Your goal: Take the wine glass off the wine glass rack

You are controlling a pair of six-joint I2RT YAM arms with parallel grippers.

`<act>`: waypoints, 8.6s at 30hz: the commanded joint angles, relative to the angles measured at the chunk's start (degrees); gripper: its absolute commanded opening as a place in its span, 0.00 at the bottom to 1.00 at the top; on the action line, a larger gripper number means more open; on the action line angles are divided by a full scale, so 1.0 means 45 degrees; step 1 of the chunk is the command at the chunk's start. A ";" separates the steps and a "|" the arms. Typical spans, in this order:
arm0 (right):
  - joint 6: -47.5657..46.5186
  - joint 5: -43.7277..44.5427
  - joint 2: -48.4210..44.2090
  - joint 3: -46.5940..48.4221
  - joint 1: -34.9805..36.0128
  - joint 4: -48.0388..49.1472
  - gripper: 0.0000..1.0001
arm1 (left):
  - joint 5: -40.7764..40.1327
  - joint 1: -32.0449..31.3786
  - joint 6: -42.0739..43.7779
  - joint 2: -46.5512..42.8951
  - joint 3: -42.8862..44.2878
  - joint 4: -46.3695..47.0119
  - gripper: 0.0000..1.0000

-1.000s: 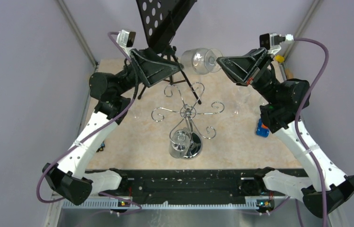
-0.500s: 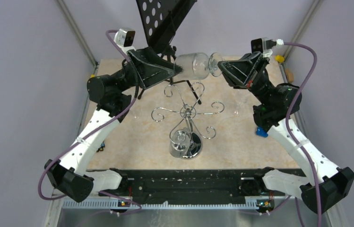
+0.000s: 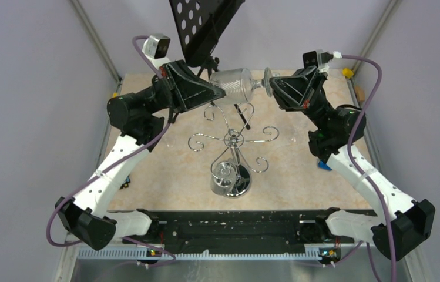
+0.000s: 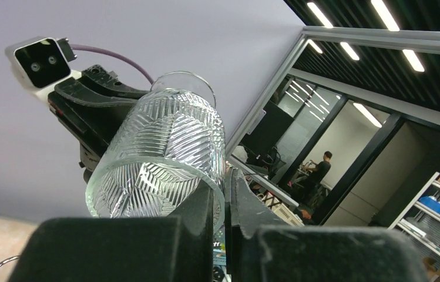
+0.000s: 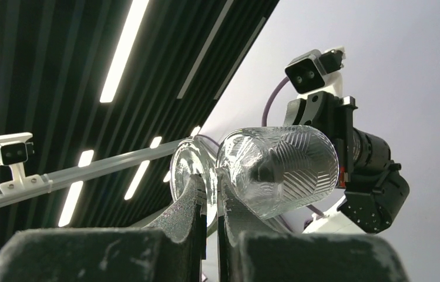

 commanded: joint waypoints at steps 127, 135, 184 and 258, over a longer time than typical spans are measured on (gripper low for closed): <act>-1.4702 -0.0986 -0.2509 0.2798 0.1435 -1.7681 0.51 | -1.0000 0.3393 1.5081 0.0182 0.1254 -2.0712 0.81; -1.6535 0.1797 -0.0817 0.4287 0.4747 -2.0170 0.50 | -0.9529 0.3493 1.5265 0.0000 0.0895 -2.0403 0.83; -1.7082 -0.0640 0.0990 0.5094 0.6306 -2.0811 0.01 | -0.9071 0.3572 1.5919 -0.0453 0.0123 -1.9835 0.84; -1.2011 0.4003 -0.1297 0.2461 0.5224 -1.7245 0.00 | -1.0393 0.3875 1.5196 -0.2150 -0.0533 -1.8936 0.84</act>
